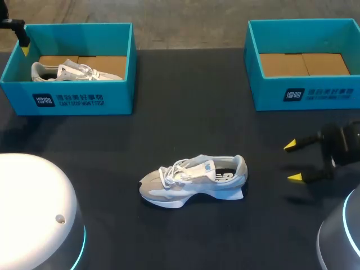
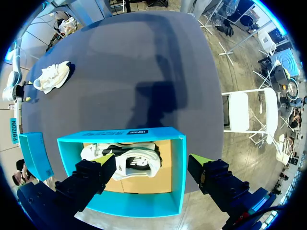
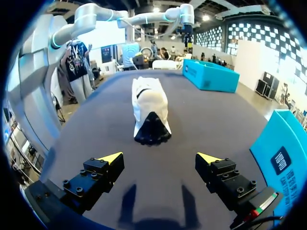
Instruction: Take the shoe out of the shoebox, open the shoe tongue, remove and reinsert the insole, then place the shoe into the shoebox
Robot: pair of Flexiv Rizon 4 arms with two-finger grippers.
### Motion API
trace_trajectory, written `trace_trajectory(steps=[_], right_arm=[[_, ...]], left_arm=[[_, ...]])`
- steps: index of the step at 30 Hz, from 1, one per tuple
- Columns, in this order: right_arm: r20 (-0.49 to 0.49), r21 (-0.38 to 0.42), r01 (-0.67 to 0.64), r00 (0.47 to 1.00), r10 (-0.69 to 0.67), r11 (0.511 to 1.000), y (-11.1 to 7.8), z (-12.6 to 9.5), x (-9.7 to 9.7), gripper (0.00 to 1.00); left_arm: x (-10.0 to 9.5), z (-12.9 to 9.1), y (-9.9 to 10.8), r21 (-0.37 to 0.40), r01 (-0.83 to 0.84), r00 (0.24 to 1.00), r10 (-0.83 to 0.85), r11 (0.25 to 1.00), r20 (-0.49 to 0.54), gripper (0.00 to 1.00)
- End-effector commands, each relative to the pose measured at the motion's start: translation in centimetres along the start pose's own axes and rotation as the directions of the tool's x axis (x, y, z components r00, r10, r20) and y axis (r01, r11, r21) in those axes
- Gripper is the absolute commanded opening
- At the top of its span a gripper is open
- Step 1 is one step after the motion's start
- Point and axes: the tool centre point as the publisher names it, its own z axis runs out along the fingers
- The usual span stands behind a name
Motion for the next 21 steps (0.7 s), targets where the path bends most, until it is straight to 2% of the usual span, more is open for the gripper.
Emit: trace_trajectory(steps=[1,21], right_arm=[[-0.006,-0.025,0.011,1.000,-0.011,1.000,-0.1,1.4,-0.9,1.00],[-0.041,-0.070,0.015,0.999,-0.018,0.997,2.0,7.0,-0.1,1.00]], left_arm=[[0.0,0.0,-0.1,-0.002,0.000,1.000,0.000,1.000,-0.002,1.00],[0.0,0.0,-0.1,-0.002,0.000,1.000,0.000,1.000,-0.002,1.00]])
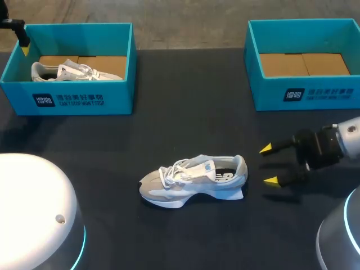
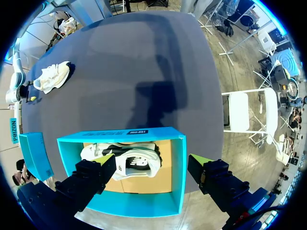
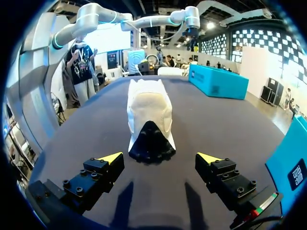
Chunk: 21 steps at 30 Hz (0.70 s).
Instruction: Take the shoe out of the shoebox, open the shoe tongue, remove and reinsert the insole, then place the shoe into the shoebox
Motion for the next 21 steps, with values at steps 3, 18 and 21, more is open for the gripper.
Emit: trace_trajectory(steps=[3,18,21], right_arm=[[-0.003,0.003,-0.012,1.000,0.012,1.000,0.4,1.6,-0.1,1.00],[0.016,-0.026,-0.086,0.996,0.086,0.996,0.7,4.5,1.0,1.00],[0.018,-0.027,-0.095,0.995,0.095,0.995,0.8,4.9,1.2,1.00]], left_arm=[[0.0,0.0,-0.1,-0.002,-0.001,1.000,0.001,1.000,-0.002,1.00],[0.0,0.0,-0.1,-0.002,-0.001,1.000,0.001,1.000,-0.002,1.00],[0.0,0.0,-0.1,-0.002,-0.001,1.000,0.001,1.000,-0.002,1.00]])
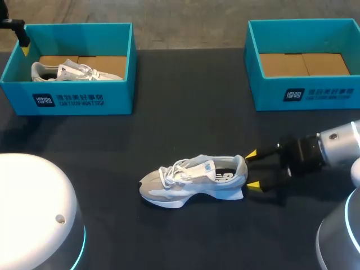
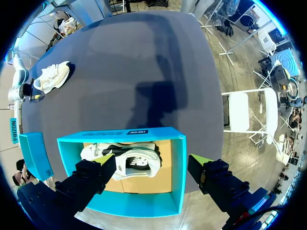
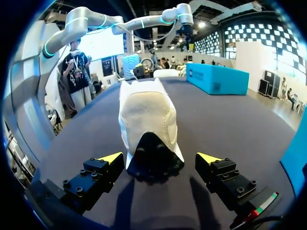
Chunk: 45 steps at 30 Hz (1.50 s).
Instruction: Take the shoe out of the shoebox, open the shoe tongue, remove and reinsert the insole, then place the shoe into the shoebox
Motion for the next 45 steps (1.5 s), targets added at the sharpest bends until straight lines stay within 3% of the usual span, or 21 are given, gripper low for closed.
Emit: trace_trajectory(steps=[1,45], right_arm=[[0.010,0.001,-0.005,1.000,0.005,1.000,0.1,0.8,0.5,1.00],[-0.003,-0.041,0.028,1.000,-0.028,0.999,1.6,5.1,1.3,1.00]], left_arm=[[0.0,0.0,-0.1,-0.002,-0.001,1.000,0.001,1.000,-0.002,1.00],[0.0,0.0,-0.1,-0.002,-0.001,1.000,0.001,1.000,-0.002,1.00]])
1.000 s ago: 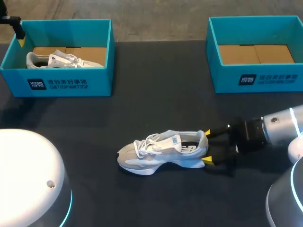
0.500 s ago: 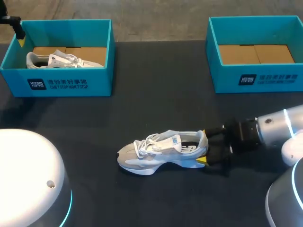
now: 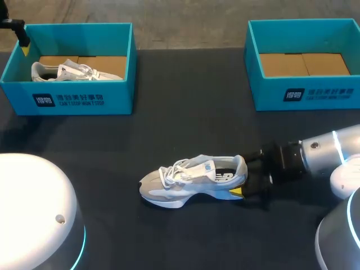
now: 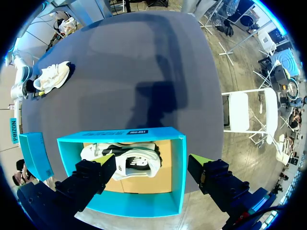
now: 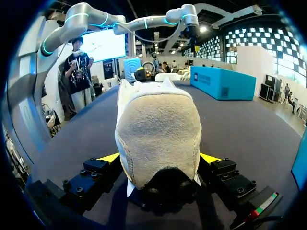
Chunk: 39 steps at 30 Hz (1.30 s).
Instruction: Take the shoe out of the shoebox, open the shoe tongue, remove and reinsert the insole, then place the shoe into the shoebox
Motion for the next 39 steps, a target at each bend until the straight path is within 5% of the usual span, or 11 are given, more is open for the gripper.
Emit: trace_trajectory(steps=[1,18,21,25,29,33,39], right_arm=[[0.000,-0.002,0.004,1.000,-0.004,1.000,0.0,0.8,-0.1,1.00],[-0.011,-0.033,0.050,0.999,-0.051,0.998,0.2,1.9,-0.3,1.00],[-0.014,-0.034,0.051,0.999,-0.052,0.998,0.2,2.0,-0.3,0.81],[-0.017,-0.037,0.051,0.999,-0.052,0.998,0.1,2.0,-0.4,0.69],[-0.017,-0.039,0.054,0.998,-0.054,0.998,0.1,2.0,-0.3,0.43],[-0.019,-0.042,0.057,0.998,-0.058,0.998,0.1,1.9,-0.3,0.02],[-0.025,-0.047,0.068,0.997,-0.069,0.997,0.1,2.0,0.0,0.00]], left_arm=[[0.0,0.0,-0.1,-0.002,-0.001,1.000,0.001,1.000,-0.002,1.00],[0.0,0.0,-0.1,-0.002,-0.001,1.000,0.001,1.000,-0.002,1.00],[0.0,0.0,-0.1,-0.002,-0.001,1.000,0.001,1.000,-0.002,1.00],[0.0,0.0,-0.1,-0.002,-0.001,1.000,0.001,1.000,-0.002,1.00],[0.0,0.0,-0.1,-0.002,-0.001,1.000,0.001,1.000,-0.002,1.00],[0.0,0.0,-0.1,-0.002,-0.001,1.000,0.001,1.000,-0.002,1.00],[0.0,0.0,-0.1,-0.002,-0.001,1.000,0.001,1.000,-0.002,1.00]])
